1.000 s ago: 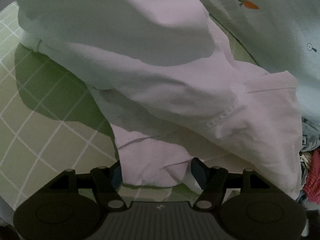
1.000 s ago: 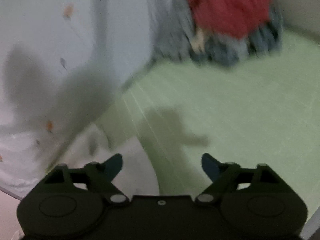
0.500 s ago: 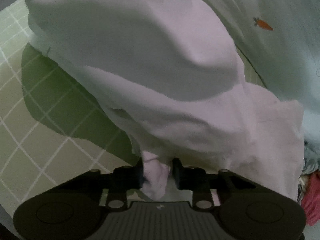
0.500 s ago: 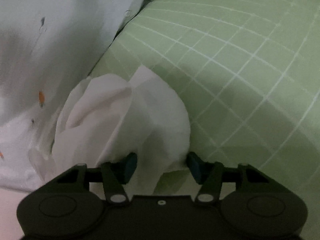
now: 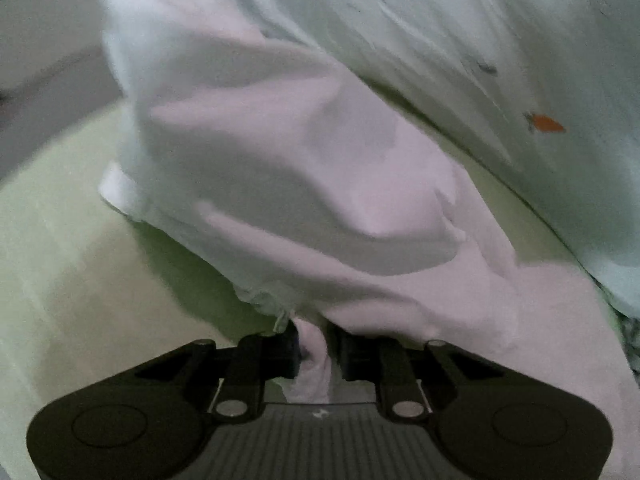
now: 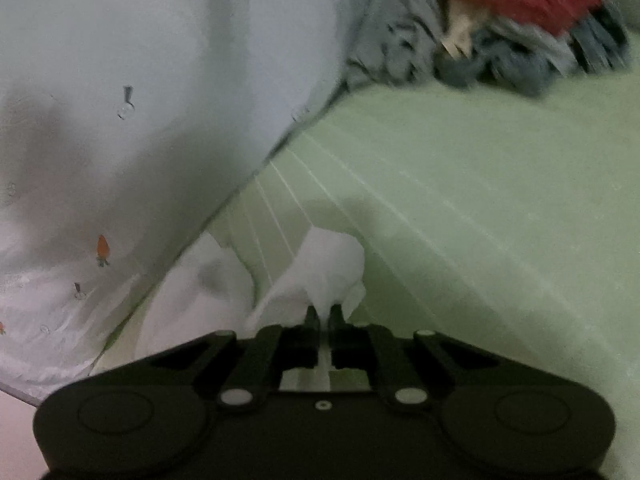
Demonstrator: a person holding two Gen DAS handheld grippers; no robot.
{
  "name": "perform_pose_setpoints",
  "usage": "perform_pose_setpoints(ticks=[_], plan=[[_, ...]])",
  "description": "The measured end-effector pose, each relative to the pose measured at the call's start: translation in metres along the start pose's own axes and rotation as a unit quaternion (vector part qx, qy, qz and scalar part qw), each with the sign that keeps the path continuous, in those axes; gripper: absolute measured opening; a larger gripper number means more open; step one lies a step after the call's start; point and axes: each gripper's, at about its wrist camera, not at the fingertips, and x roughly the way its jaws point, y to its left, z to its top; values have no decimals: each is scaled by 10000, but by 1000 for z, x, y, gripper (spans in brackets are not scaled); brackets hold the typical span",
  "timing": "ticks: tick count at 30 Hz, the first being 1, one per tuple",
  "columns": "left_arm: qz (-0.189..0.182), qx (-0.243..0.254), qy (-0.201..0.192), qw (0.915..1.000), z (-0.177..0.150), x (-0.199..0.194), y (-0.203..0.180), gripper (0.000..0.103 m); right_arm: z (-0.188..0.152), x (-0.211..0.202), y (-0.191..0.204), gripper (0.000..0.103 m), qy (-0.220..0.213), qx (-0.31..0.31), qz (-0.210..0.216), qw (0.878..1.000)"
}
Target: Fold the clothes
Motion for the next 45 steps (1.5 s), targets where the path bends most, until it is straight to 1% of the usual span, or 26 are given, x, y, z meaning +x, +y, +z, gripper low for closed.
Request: perform_pose_setpoints(ticks=[2, 4, 6, 9, 11, 14, 17, 20, 22, 24, 26, 27, 29, 30, 32, 33, 34, 35, 36, 37, 38, 39, 40, 42, 43, 45], plan=[[242, 75, -251, 9994, 11, 11, -36, 18, 15, -5, 6, 5, -227, -163, -41, 9996], [560, 158, -621, 9964, 45, 10, -34, 17, 30, -10, 11, 5, -453, -325, -82, 9984], [731, 113, -1000, 9922, 83, -2, -25, 17, 49, -22, 12, 5, -742, -410, -127, 9963], [752, -101, -1502, 9857, 137, -11, -37, 16, 77, -43, 11, 4, -1191, -527, -191, 9913], [672, -214, -1790, 9813, 164, -16, -47, 15, 87, -64, 12, 4, -1464, -633, -199, 9870], [520, -380, -2156, 9744, 171, -58, -28, 13, 101, -96, 13, 4, -1870, -780, -201, 9791], [524, -469, -2309, 9704, 162, -82, -21, 13, 103, -129, 15, 4, -2270, -979, -192, 9688], [795, -472, -2041, 9746, 134, -77, -9, 13, 91, -144, 11, 4, -2455, -1325, -511, 9589], [968, -639, -1636, 9797, 100, -68, 14, 13, 78, -139, 2, 5, -2339, -1548, -926, 9554], [1149, -916, -1138, 9826, 72, -51, 34, 14, 62, -122, -12, 6, -1948, -1791, -1383, 9544], [1445, -1134, -566, 9814, 42, -28, 50, 14, 45, -102, -27, 7, -1452, -2001, -1782, 9524], [1591, -1128, -396, 9800, 31, -21, 52, 15, 37, -92, -35, 9, -1168, -1981, -1922, 9540], [1727, -898, -293, 9804, 15, -16, 53, 20, 21, -76, -50, 9, -634, -1821, -2186, 9566], [1711, -718, -361, 9820, 14, -19, 47, 21, 17, -72, -54, 11, -499, -1731, -2301, 9563], [1663, -377, -463, 9843, 14, -26, 34, 22, 12, -71, -59, 26, -408, -1541, -2512, 9547], [1651, -251, -463, 9849, 16, -27, 28, 23, 12, -72, -60, 43, -439, -1477, -2580, 9538], [1639, -132, -465, 9853, 19, -28, 22, 24, 13, -74, -59, 58, -547, -1442, -2610, 9529], [1630, -90, -481, 9854, 20, -37, 21, 29, 13, -77, -55, 63, -652, -1410, -2613, 9527], [1599, -106, -534, 9856, 22, -41, 16, 34, 15, -79, -52, 71, -745, -1365, -2563, 9540], [1537, -166, -614, 9861, 24, -44, 12, 44, 16, -80, -47, 82, -839, -1313, -2485, 9560], [1471, -225, -674, 9866, 25, -44, 7, 49, 17, -81, -42, 89, -950, -1258, -2370, 9586], [1406, -281, -732, 9870, 26, -43, 2, 55, 18, -81, -37, 103, -1067, -1208, -2219, 9617], [1346, -303, -769, 9874, 26, -44, -3, 60, 18, -80, -33, 103, -1163, -1168, -2065, 9645], [1290, -276, -825, 9878, 26, -48, -15, 68, 21, -72, -24, 103, -1151, -1063, -1777, 9715], [1293, -236, -852, 9877, 26, -46, -22, 74, 21, -65, -20, 103, -1071, -994, -1609, 9761], [1294, -155, -902, 9874, 24, -43, -37, 81, 20, -51, -11, 103, -854, -847, -1270, 9846]])
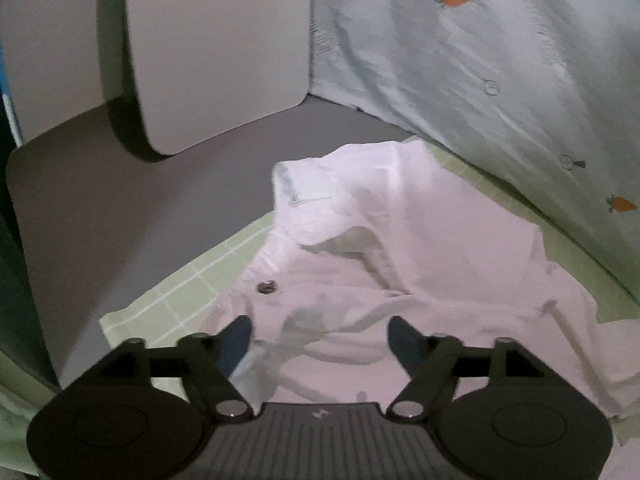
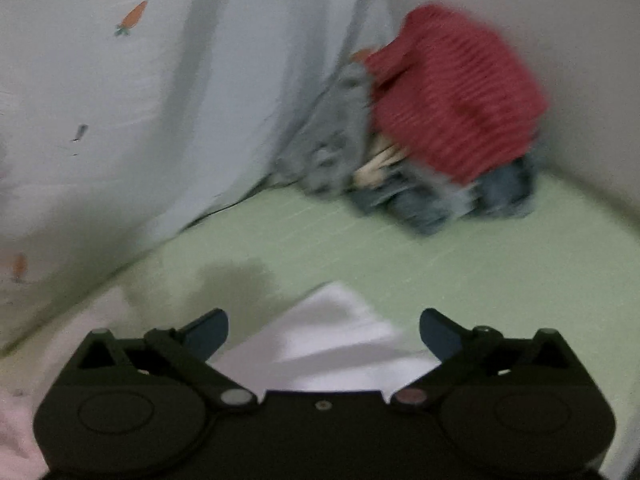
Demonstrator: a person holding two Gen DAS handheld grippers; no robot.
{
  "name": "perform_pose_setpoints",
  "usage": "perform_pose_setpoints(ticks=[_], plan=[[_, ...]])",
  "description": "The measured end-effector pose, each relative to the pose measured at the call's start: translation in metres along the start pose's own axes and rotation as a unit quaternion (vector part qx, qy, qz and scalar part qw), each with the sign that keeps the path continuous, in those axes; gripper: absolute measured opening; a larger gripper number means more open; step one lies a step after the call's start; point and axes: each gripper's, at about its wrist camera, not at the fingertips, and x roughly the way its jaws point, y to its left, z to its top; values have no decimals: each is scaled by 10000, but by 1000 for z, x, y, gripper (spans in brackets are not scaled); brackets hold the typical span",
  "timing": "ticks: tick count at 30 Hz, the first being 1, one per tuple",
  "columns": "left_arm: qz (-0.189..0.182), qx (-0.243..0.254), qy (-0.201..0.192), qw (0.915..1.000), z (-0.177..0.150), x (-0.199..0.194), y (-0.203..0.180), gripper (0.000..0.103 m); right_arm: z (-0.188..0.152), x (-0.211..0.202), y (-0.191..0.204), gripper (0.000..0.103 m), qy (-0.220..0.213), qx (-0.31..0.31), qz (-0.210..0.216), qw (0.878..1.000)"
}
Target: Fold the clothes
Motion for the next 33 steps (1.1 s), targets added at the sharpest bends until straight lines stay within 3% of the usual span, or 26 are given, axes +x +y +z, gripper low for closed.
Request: perform_pose_setpoints(ticks=[4, 10, 16, 26, 29, 30, 31, 33], plan=[[-74, 251, 166, 9995, -14, 13, -30, 86, -11, 31, 33, 103, 297, -135, 99, 9994], [395, 895, 152, 9951, -26, 22, -61, 87, -32, 76, 72, 103, 838, -577, -119, 9947], [489, 593, 168, 9969, -21, 18, -46, 87, -44, 107, 87, 103, 984, -785, -439, 9911], [549, 965, 330, 9933, -29, 27, -60, 90, -56, 142, 91, 101, 1099, -922, -788, 9865], [588, 960, 429, 9927, -33, 36, -60, 90, -54, 140, 90, 87, 1006, -989, -748, 9872], [612, 881, 507, 9929, -35, 40, -58, 90, -53, 138, 90, 69, 949, -1022, -707, 9877], [635, 802, 585, 9930, -37, 45, -56, 91, -51, 137, 89, 42, 935, -1033, -632, 9882], [675, 679, 740, 9926, -42, 54, -51, 90, -46, 137, 88, 5, 993, -1017, -463, 9888]])
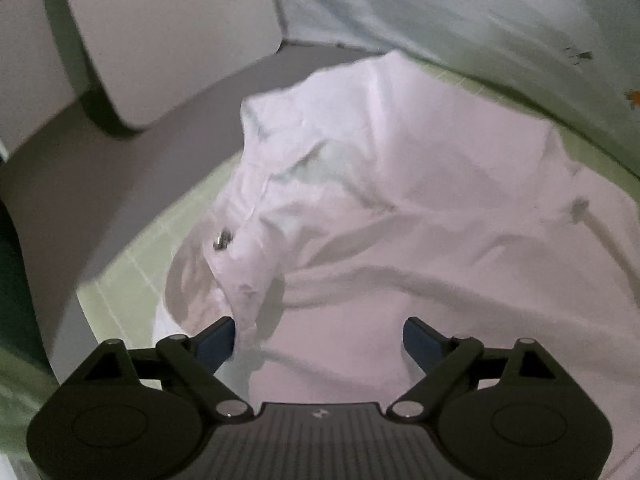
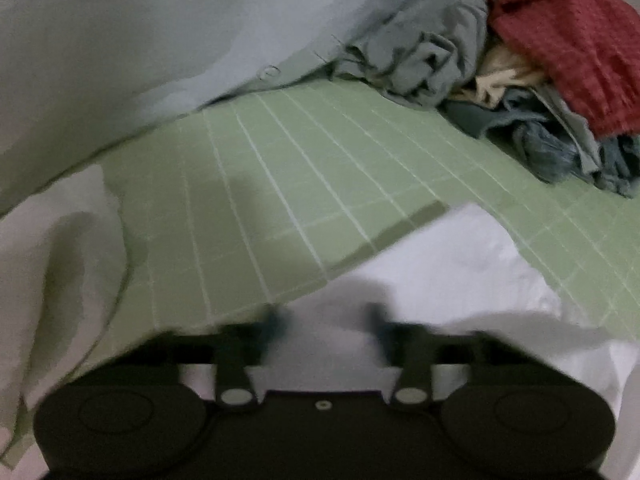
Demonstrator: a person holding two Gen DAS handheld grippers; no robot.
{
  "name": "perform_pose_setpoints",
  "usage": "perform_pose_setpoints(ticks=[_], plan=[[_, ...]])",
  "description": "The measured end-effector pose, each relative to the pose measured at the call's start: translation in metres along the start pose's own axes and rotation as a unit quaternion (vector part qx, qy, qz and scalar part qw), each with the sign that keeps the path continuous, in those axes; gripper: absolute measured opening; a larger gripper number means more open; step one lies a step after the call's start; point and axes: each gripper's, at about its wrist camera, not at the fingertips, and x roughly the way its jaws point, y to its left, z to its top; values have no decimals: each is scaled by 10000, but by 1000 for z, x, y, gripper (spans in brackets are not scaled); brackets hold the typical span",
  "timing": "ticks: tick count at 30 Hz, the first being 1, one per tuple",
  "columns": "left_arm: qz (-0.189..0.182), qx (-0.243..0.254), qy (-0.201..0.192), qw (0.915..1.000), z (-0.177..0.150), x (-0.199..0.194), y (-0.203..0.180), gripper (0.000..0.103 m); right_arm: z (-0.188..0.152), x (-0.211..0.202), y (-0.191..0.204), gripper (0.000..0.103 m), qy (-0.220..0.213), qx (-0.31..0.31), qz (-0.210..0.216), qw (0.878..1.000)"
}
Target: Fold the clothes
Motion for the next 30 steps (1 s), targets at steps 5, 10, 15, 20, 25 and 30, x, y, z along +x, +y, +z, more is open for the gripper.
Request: perform_pose_setpoints(ticks=[5, 10, 15, 20, 25, 30], plan=[[157, 117, 219, 9996, -13, 20, -1, 91, 10, 0, -20, 0, 131, 629, 358, 9973], [299, 399, 192, 9986, -19, 27, -11, 100, 21, -28, -30, 0, -264, 816, 524, 9949], [295, 289, 227, 9989, -19, 30, -8, 103, 39, -63, -45, 0, -706, 1121, 764, 9882], [278, 242, 244, 9990, -18, 30, -7, 103, 76, -108, -47, 0, -1546, 1059, 1051, 9766], [299, 189, 184, 9992, -20, 30, -8, 103, 125, -169, -44, 0, -2448, 805, 1156, 9593], [341, 153, 110, 9992, -21, 31, -9, 103, 127, -141, -49, 12, -1609, 773, 762, 9810]])
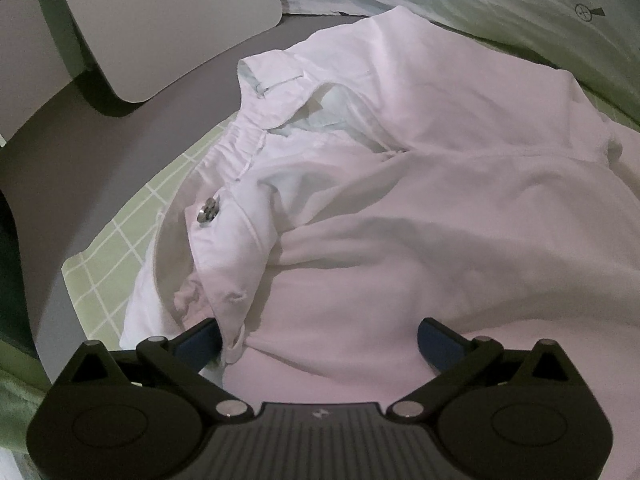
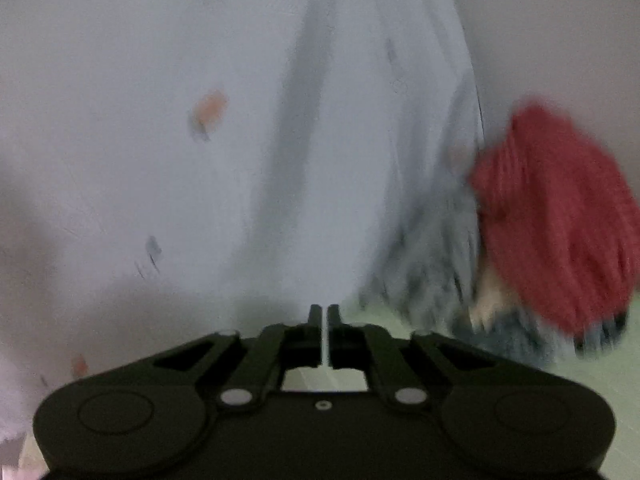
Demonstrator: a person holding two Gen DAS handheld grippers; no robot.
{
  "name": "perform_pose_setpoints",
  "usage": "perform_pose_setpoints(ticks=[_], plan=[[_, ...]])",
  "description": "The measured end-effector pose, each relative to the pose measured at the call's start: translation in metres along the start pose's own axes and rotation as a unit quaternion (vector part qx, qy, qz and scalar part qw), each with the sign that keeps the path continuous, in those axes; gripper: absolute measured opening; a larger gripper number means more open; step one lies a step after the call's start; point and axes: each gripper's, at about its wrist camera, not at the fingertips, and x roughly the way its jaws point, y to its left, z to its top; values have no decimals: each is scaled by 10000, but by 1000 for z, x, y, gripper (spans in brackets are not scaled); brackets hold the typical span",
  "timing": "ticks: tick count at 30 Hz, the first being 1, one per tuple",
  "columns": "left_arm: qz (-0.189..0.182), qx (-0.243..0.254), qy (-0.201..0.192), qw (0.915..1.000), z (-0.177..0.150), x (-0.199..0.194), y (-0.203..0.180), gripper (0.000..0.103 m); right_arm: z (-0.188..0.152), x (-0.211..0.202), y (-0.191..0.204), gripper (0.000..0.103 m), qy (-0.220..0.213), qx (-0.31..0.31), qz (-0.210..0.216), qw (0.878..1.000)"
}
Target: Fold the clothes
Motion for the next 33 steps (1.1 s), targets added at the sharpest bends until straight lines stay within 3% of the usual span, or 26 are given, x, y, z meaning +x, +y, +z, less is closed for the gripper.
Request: perform_pose_setpoints(ticks=[1, 3, 5, 9, 14, 20, 21, 23, 25, 28, 30, 33], plan=[[-1, 3, -7, 10000, 0, 0, 0, 103, -10, 11, -5, 25, 291, 100, -60, 9995], [-1, 1, -23, 10000, -1, 0, 1, 103, -36, 30, -12, 40, 808, 99, -205, 9965], [19, -2, -35, 10000, -2, -1, 1, 103, -62, 48, -12, 45, 1242, -83, -341, 9916], [49, -6, -31, 10000, -2, -1, 0, 103, -103, 80, -7, 75, 1755, -343, -531, 9825], [49, -11, 12, 10000, 0, -1, 0, 103, -131, 114, -2, 82, 1836, -742, -1134, 9736], [67, -28, 12, 10000, 0, 0, -1, 103, -140, 134, -20, 85, 2019, -505, -1237, 9702], [67, -31, 0, 10000, -1, 0, -1, 103, -141, 134, -19, 83, 1984, -530, -1248, 9707], [63, -42, -30, 10000, -3, 0, 0, 103, -143, 133, -18, 69, 1888, -685, -1264, 9714], [54, -46, -36, 10000, -2, 0, 0, 103, -141, 130, -19, 29, 1788, -669, -1156, 9748], [41, -54, -43, 10000, -2, 1, 0, 103, -135, 133, -24, 9, 1866, -512, -963, 9764], [29, -59, -34, 10000, -1, 1, 0, 103, -127, 134, -32, 5, 1946, -234, -744, 9778], [6, -66, 1, 10000, -1, 1, 1, 103, -103, 122, -31, 5, 1615, 63, -416, 9860]])
